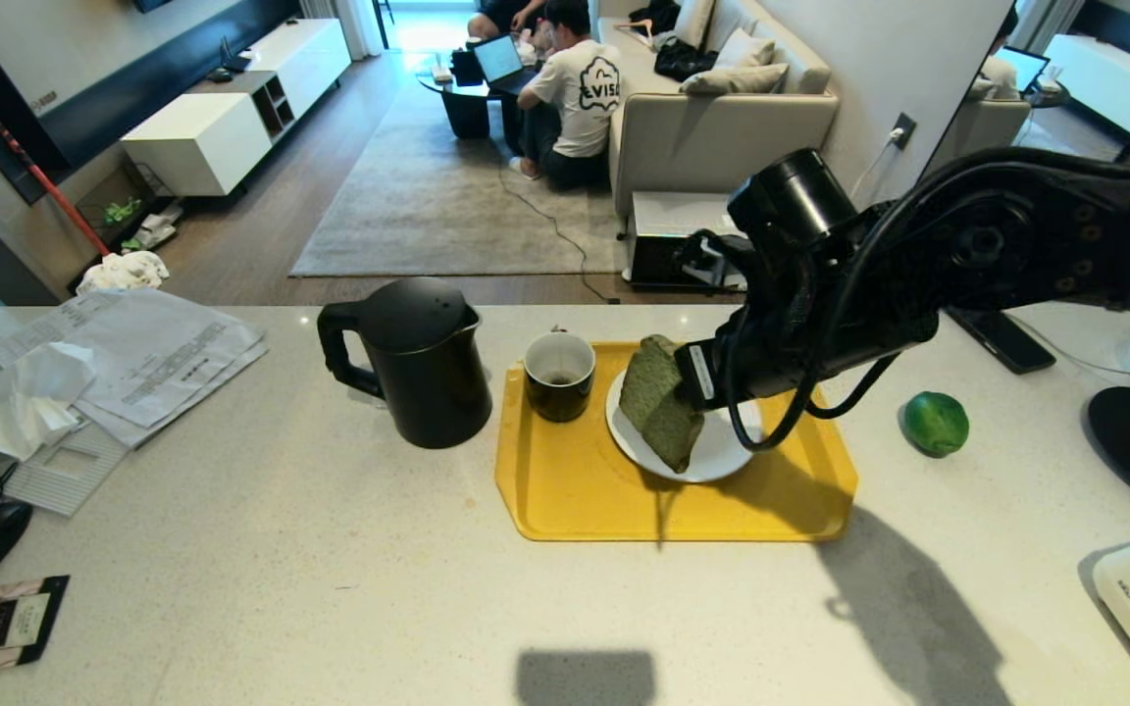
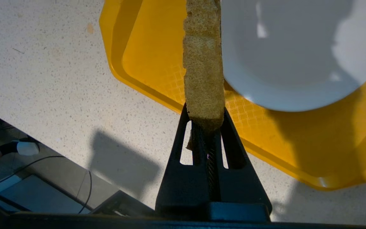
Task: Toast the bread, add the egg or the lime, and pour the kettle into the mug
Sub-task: Put the baked bread on a plate
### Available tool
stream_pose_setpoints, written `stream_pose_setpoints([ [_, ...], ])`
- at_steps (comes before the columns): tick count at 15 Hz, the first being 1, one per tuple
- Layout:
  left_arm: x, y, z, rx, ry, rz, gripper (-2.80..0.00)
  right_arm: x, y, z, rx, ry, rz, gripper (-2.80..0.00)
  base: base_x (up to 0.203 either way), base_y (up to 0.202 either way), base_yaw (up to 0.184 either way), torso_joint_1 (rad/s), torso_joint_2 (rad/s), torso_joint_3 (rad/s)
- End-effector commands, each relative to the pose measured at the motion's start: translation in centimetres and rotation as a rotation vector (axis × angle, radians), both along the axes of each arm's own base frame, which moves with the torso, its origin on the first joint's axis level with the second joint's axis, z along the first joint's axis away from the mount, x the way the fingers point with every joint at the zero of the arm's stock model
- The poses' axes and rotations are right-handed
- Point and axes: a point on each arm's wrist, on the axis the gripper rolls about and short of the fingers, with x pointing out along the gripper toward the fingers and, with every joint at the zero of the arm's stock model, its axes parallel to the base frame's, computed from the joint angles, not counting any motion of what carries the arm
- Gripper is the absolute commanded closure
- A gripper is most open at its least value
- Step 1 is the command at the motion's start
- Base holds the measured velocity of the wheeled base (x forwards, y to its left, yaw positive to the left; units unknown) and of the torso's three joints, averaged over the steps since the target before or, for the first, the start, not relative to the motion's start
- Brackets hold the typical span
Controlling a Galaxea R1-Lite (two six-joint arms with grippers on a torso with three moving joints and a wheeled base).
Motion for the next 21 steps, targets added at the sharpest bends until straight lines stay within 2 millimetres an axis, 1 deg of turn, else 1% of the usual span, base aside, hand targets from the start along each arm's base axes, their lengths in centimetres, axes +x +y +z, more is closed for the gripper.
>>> stream_pose_setpoints([
  [1, 0.0, 0.0, 0.0, 0.0, 0.001, 0.001, 0.0, 1.5, 0.9, -1.5, -0.015, 0.02, -0.002, 0.0, 0.0, 0.0, 0.0, 0.0, 0.0, 0.0],
  [4, 0.0, 0.0, 0.0, 0.0, 0.001, 0.001, 0.0, 2.8, 1.6, -2.7, -0.023, 0.029, -0.004, 0.0, 0.0, 0.0, 0.0, 0.0, 0.0, 0.0],
  [5, 0.0, 0.0, 0.0, 0.0, 0.001, 0.001, 0.0, 3.3, 1.6, -3.2, -0.031, 0.032, -0.008, 0.0, 0.0, 0.0, 0.0, 0.0, 0.0, 0.0],
  [7, 0.0, 0.0, 0.0, 0.0, 0.001, 0.001, 0.0, 4.7, 0.9, -4.3, -0.046, 0.02, -0.018, 0.0, 0.0, 0.0, 0.0, 0.0, 0.0, 0.0],
  [11, 0.0, 0.0, 0.0, 0.0, 0.001, 0.001, 0.0, 6.7, -1.0, -5.1, -0.062, 0.001, -0.053, 0.0, 0.0, 0.0, 0.0, 0.0, 0.0, 0.0],
  [16, 0.0, 0.0, 0.0, 0.0, 0.001, 0.001, 0.0, 7.9, -2.4, -6.0, -0.071, 0.008, -0.09, 0.0, 0.0, 0.0, 0.0, 0.0, 0.0, 0.0],
  [18, 0.0, 0.0, 0.0, 0.0, 0.001, 0.001, 0.0, 8.3, -2.8, -6.3, -0.091, 0.004, -0.097, 0.0, 0.0, 0.0, 0.0, 0.0, 0.0, 0.0],
  [21, 0.0, 0.0, 0.0, 0.0, 0.001, -0.001, 0.0, 8.5, -2.8, -6.8, -0.135, -0.002, -0.13, 0.0, 0.0, 0.0, 0.0, 0.0, 0.0, 0.0],
])
